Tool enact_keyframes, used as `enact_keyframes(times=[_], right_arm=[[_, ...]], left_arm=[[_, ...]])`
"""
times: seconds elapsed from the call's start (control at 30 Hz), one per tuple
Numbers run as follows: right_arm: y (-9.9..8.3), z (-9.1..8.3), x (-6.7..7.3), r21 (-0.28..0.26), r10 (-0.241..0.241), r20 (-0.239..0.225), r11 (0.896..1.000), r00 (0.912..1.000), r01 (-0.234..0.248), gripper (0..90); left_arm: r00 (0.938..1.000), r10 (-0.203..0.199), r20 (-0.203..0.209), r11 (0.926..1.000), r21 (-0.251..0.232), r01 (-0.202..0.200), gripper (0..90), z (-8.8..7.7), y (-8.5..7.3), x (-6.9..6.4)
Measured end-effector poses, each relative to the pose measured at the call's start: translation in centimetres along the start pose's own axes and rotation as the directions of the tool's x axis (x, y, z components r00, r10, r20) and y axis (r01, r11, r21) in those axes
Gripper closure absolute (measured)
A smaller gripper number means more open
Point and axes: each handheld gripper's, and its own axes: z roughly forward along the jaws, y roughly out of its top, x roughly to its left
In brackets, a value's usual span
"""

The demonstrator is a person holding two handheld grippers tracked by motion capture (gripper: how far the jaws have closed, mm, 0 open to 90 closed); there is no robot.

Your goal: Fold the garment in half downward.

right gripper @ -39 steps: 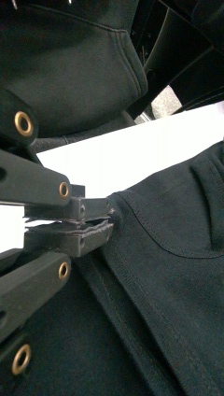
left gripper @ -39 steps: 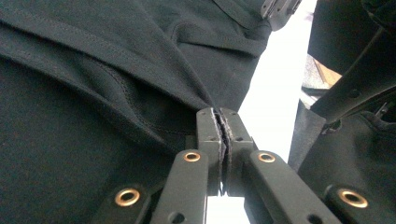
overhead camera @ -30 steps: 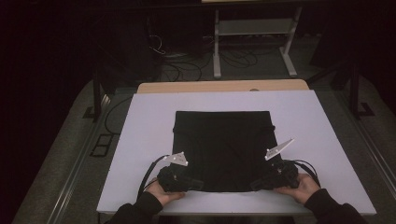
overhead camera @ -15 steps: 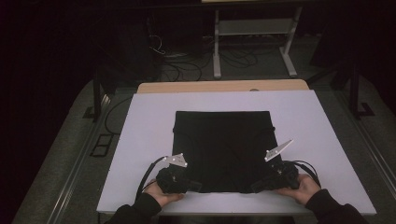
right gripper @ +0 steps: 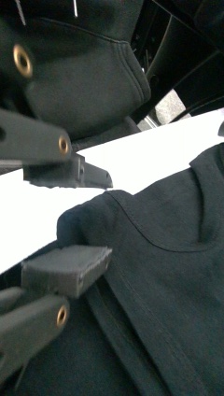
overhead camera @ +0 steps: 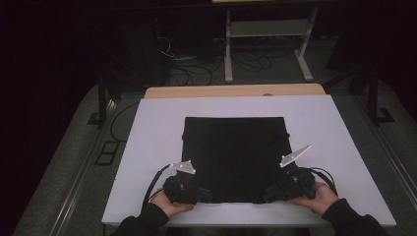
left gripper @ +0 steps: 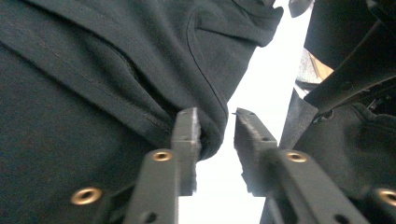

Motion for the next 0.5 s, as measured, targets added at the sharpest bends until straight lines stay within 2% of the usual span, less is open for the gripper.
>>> enact_keyframes(times=[0.07, 0.1, 0.2, 0.3, 0.37, 0.43, 0.5], right_arm=[[0.2, -0.2, 0.0, -0.012, -0.002, 0.01, 1.0, 1.0, 0.002, 48.6], [0.3, -0.3, 0.0, -0.023, -0.004, 0.02, 1.0, 0.9998, 0.004, 44.4], [0.6, -0.6, 0.1, -0.052, -0.01, 0.033, 0.999, 0.9994, 0.012, 34.1], [0.9, -0.8, 0.1, -0.081, -0.018, 0.04, 0.996, 0.999, 0.022, 22.0], [1.1, -0.9, 0.1, -0.1, -0.016, 0.06, 0.995, 0.9981, 0.022, 9.0], [1.3, -0.8, 0.2, -0.11, -0.017, 0.069, 0.994, 0.9975, 0.025, 2.1], [1.5, -0.8, 0.3, -0.116, -0.02, 0.094, 0.993, 0.9954, 0.031, 0.0]], left_arm=[[0.9999, 0.002, -0.015, 0.9997, -0.024, -0.003, 54.6, -0.3, 0.1, -0.1], [0.9997, -0.009, -0.023, 0.9992, -0.04, 0.008, 49.2, -0.4, 0.2, -0.2], [0.999, -0.023, -0.038, 0.9978, -0.063, 0.02, 39.1, -0.9, 0.2, -0.4], [0.9976, -0.035, -0.059, 0.9972, -0.069, 0.03, 33.6, -1.1, 0.2, -0.3], [0.9969, -0.041, -0.067, 0.9965, -0.076, 0.036, 31.1, -1.5, 0.2, -0.3], [0.9956, -0.051, -0.078, 0.9954, -0.085, 0.045, 29.4, -1.8, 0.2, -0.3], [0.9947, -0.061, -0.083, 0.9941, -0.095, 0.053, 26.4, -2.2, 0.2, -0.2]])
